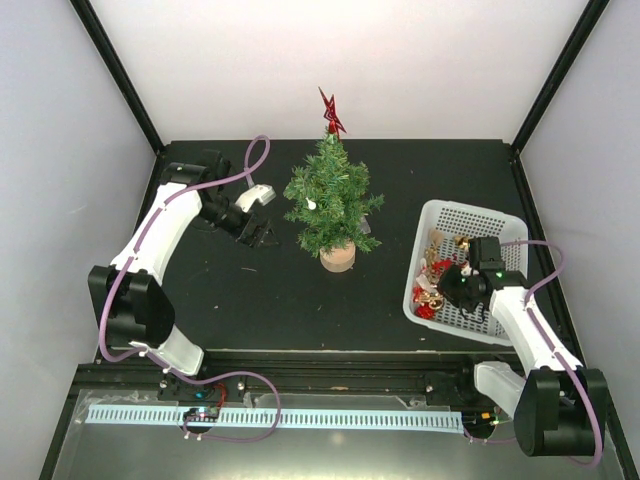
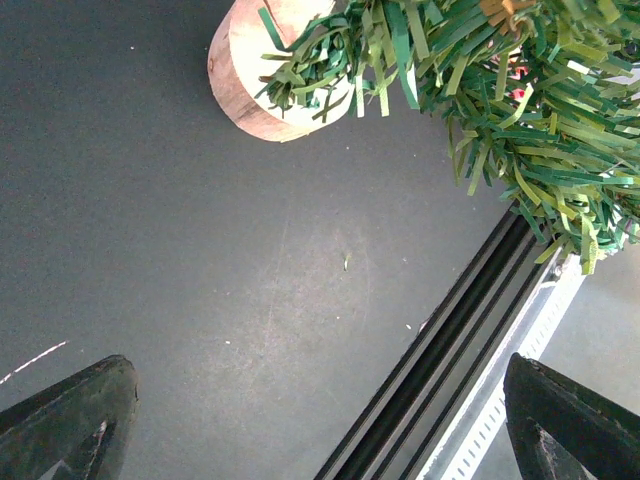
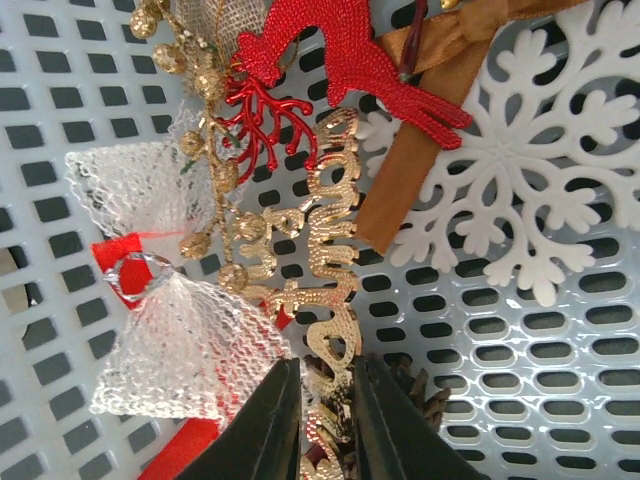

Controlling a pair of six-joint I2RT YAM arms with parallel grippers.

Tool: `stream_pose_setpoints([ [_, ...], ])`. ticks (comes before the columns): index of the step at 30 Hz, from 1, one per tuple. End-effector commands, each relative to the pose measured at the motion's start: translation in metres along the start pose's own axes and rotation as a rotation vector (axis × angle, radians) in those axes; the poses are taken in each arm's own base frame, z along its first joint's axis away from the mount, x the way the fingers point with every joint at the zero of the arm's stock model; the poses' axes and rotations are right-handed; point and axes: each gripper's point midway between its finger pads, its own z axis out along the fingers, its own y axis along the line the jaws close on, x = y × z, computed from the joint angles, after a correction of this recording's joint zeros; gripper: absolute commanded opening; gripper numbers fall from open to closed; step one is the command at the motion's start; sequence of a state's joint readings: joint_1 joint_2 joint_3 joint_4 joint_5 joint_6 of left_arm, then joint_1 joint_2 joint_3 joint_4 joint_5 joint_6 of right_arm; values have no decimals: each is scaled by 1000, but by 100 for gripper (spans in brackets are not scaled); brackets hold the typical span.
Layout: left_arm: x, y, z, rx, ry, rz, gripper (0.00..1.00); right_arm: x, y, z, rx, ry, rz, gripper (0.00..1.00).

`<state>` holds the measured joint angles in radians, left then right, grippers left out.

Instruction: Decorate the small christmas tree

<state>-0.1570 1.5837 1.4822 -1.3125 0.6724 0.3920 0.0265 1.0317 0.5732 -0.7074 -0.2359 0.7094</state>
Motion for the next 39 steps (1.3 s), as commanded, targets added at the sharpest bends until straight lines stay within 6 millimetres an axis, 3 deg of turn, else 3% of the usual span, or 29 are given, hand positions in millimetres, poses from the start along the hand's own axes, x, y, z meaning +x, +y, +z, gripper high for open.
stream_pose_setpoints([
  [1,1,-7,-6,-2,-15,23,99,-1,4,4,-34,-5,6,16],
  [2,1,-7,-6,-2,-14,23,99,-1,4,4,-33,-6,6,13],
  [3,1,-7,-6,-2,-15,23,99,-2,3,4,-27,-7,8,5],
  [5,1,-7,-6,-3,-16,24,99,-2,2,1,-15,-8,5,1],
  [21,-10,-9,-13,-3,-33,43,99,-35,-6,-62,174,-160,-83,1],
  [33,-5,-18,-13,28,-22,49,99,-40,-11,-44,230,-109,-50,1],
  [39,-9,-14,-19,-66,-30,90,99,-69,-21,-83,382,-239,-30,1],
])
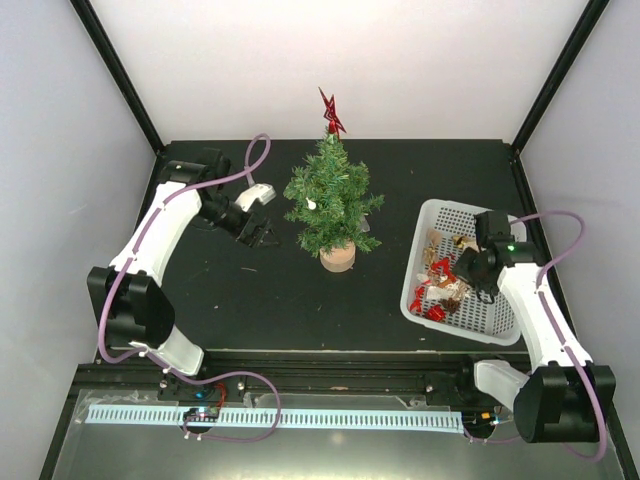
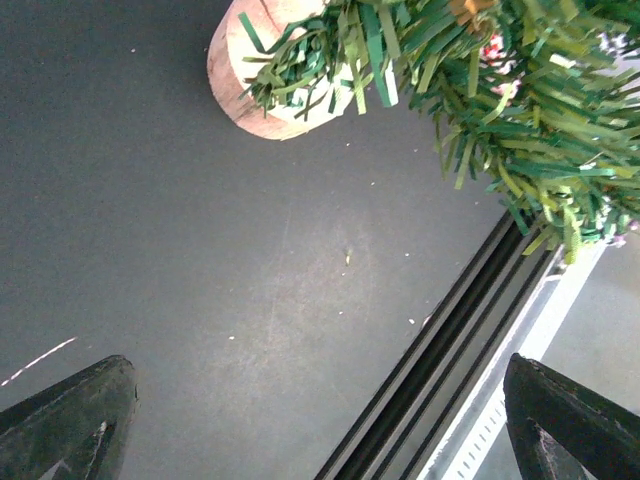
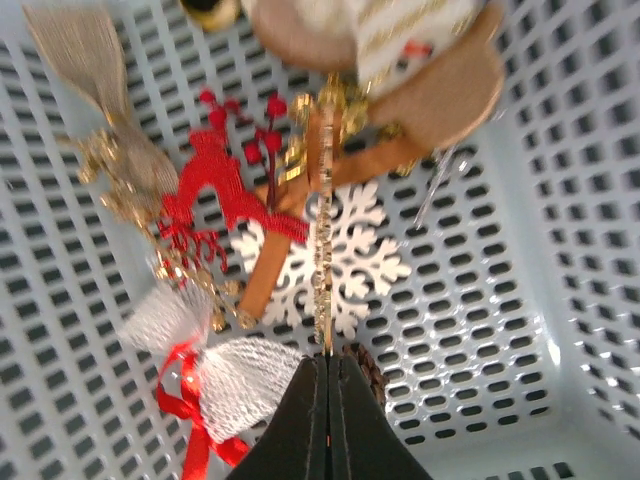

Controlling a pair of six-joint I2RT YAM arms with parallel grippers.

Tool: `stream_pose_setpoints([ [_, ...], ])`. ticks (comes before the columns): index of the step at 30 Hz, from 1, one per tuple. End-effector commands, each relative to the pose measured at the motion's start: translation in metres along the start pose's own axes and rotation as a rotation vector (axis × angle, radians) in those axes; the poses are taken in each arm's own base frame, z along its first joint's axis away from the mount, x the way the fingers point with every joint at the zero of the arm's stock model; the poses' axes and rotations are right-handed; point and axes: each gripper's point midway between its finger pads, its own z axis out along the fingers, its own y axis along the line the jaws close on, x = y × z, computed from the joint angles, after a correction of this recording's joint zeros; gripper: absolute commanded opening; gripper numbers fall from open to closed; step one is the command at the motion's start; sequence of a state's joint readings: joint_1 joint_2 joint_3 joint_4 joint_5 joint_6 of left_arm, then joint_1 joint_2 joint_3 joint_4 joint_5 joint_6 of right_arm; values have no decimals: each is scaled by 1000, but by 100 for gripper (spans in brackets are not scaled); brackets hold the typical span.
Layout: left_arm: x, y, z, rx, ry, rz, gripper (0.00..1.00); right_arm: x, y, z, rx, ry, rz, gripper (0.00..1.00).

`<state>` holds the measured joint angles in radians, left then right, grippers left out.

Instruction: Decorate the small christmas tree

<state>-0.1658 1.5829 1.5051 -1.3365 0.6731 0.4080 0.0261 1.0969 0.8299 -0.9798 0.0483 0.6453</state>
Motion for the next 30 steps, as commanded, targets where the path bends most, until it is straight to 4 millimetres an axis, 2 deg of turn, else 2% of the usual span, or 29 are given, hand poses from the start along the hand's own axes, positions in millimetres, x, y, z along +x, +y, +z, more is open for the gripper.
stream_pose_setpoints([
  [1,-9,-5,-18,-109,-30,83,99,-36,-15,-34,125,-140,37,1],
  [4,-11,-3,-28,-172,-29,109,99,-51,-4,-53,79,-192,11,1],
  [8,0,-6,-40,-206,23,160,99,-61,21,-75,-53,-225,-29,1],
  [10,3,-16,-50,-194,49,204,99,-60,37,-89,-155,-244,-60,1],
  [12,-7,-29,-67,-191,4,258,99,-56,50,-102,-260,-258,-81,1],
  [15,-18,-56,-91,-176,-106,364,99,-37,83,-131,-544,-289,-135,1],
  [18,-27,-83,-112,-155,-201,418,99,-13,112,-188,-924,-349,-143,1],
  [21,-32,-103,-122,-85,-268,413,99,13,129,-233,-1210,-318,-198,1],
  [23,-37,-121,-126,3,-315,401,99,31,135,-255,-1323,-251,-265,1],
  [26,-36,-159,-136,178,-387,432,99,53,133,-283,-1401,-215,-375,1],
  [30,-28,-200,-142,358,-414,469,99,78,130,-308,-1471,-134,-469,1],
])
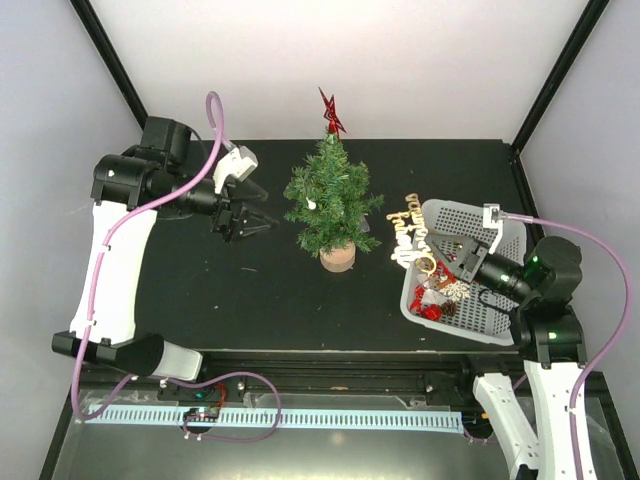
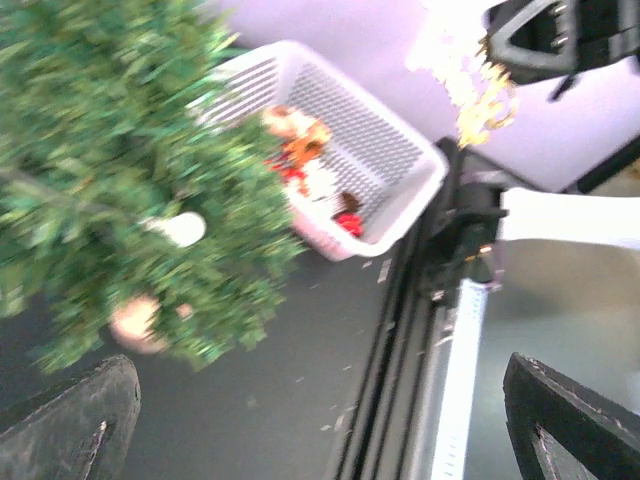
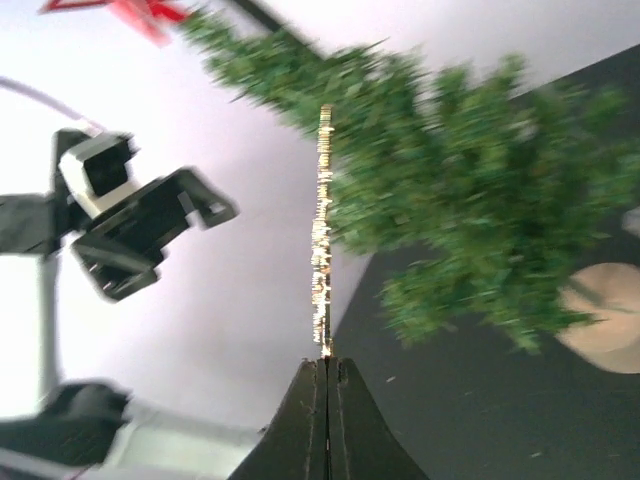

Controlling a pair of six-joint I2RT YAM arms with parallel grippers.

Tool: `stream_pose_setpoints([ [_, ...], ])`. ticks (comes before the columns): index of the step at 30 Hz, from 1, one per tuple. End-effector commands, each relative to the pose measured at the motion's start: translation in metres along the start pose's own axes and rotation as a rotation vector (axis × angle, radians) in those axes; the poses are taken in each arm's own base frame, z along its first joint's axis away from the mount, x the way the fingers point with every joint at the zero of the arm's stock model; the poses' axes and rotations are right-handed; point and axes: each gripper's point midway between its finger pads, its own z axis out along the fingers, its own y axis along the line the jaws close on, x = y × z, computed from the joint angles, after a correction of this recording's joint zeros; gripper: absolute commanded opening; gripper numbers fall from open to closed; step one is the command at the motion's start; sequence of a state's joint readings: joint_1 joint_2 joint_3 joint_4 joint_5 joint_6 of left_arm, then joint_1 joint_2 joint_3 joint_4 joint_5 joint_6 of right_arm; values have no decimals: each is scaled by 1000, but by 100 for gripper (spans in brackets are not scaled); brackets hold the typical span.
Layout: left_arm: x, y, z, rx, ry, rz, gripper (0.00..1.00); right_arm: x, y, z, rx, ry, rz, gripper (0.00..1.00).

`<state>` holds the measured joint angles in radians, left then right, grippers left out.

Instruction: Decorate the small christmas tree

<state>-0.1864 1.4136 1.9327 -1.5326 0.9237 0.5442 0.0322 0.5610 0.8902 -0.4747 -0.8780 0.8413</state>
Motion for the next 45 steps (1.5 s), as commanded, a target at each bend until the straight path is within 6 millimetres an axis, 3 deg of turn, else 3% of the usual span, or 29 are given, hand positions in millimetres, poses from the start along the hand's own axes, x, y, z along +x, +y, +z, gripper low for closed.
stream_pose_setpoints([
  [1,-18,-61,-5,253,-105,1,99,23,62,-14,-213,145,-67,1],
  [4,-1,-68,10,284,-42,-8,97,26,77,-19,-273,167,-48,1],
  [7,15,-78,23,332,12,-19,83,24,88,-22,-308,162,-12,1],
  [10,28,-87,28,317,56,67,68,28,86,-18,-348,210,97,1],
  [11,30,-88,27,300,62,111,67,31,83,-16,-345,232,126,1],
  [14,25,-83,20,173,26,249,68,38,80,-11,-342,287,192,1],
  [18,11,-73,12,-29,-62,446,79,48,83,-4,-348,378,247,1],
  [23,-6,-74,-3,-148,-125,582,77,67,95,4,-330,503,298,1],
  [27,-1,-76,-6,-241,-137,726,73,91,103,13,-313,623,375,1],
  [31,11,-66,-3,-346,-104,832,70,108,112,14,-283,732,398,1],
  [36,20,-56,-10,-509,-126,949,65,118,120,18,-271,806,472,1],
  [41,19,-50,-23,-672,-231,1048,43,116,124,34,-273,823,530,1],
  [45,20,-53,-22,-677,-273,1048,34,123,118,49,-247,858,545,1],
])
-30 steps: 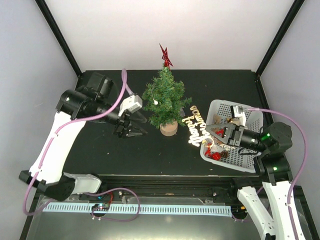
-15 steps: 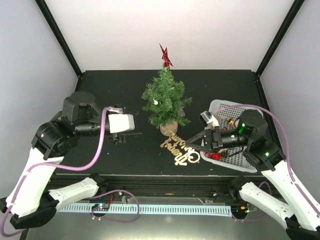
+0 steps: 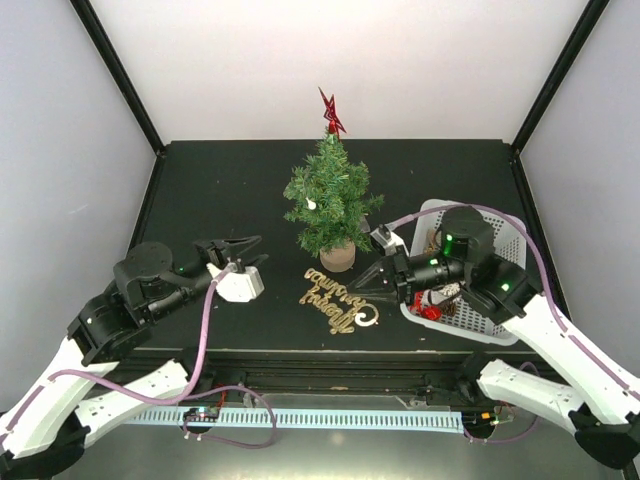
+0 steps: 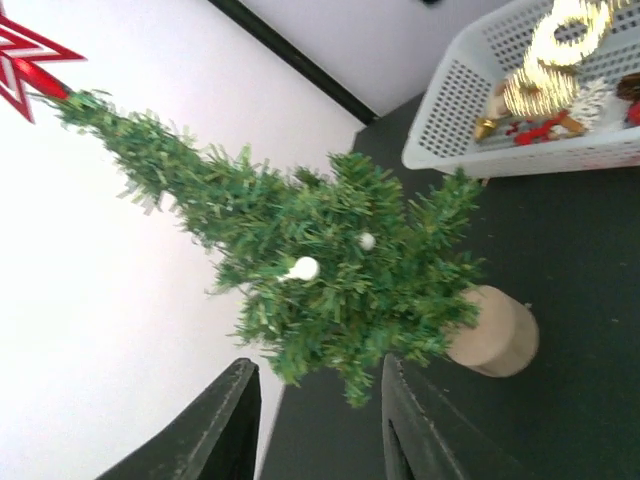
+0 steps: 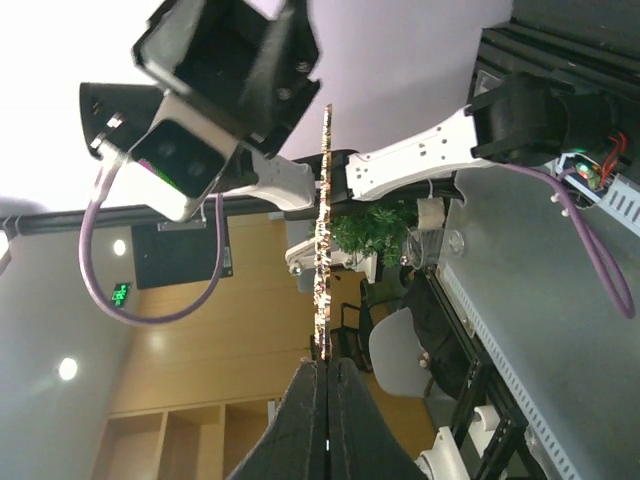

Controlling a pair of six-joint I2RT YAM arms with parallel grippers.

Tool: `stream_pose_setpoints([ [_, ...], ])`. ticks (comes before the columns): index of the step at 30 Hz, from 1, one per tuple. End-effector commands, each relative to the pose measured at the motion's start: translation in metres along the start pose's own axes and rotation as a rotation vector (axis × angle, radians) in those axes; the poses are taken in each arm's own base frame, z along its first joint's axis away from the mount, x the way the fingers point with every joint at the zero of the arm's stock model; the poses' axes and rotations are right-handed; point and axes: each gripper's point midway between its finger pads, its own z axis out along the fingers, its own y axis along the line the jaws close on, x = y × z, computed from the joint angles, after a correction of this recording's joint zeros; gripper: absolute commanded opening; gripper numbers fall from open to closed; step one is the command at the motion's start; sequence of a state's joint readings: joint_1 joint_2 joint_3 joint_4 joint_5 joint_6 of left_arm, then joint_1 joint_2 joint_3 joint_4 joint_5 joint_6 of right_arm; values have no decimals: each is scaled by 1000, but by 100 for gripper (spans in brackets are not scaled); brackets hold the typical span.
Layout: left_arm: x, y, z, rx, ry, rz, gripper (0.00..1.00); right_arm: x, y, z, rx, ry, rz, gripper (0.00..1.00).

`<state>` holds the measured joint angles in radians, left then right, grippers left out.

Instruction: Decorate the small christmas tree

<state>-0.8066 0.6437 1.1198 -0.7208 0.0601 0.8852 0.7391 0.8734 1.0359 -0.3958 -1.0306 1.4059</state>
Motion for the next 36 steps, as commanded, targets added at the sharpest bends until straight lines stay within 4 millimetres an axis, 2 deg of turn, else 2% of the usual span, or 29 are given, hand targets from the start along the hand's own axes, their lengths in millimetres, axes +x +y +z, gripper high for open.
stream_pose_setpoints([
  [1,-13,26,-4,-146,-54,39,33,-8,2,12,-8,28,32,1],
  [5,-13,8,-1,-154,-119,101,35,-20,-2,22,-4,34,53,1],
  [7,-10,-3,1,-153,-142,140,46,-26,-6,27,1,31,65,1],
  [14,5,-45,11,-104,-158,292,61,-39,-9,37,-11,51,72,1],
  [16,7,-47,16,-131,-163,331,63,-38,-9,41,-18,67,68,1],
  [25,-3,-33,31,-231,-173,332,66,-32,-15,51,-24,114,77,1],
  [28,-6,-34,32,-226,-180,337,62,-30,-22,52,-18,116,88,1],
  [32,-8,-37,32,-212,-191,336,42,-29,-29,52,-21,109,98,1],
  [36,-8,-45,32,-174,-200,335,28,-29,-29,54,-27,103,96,1],
])
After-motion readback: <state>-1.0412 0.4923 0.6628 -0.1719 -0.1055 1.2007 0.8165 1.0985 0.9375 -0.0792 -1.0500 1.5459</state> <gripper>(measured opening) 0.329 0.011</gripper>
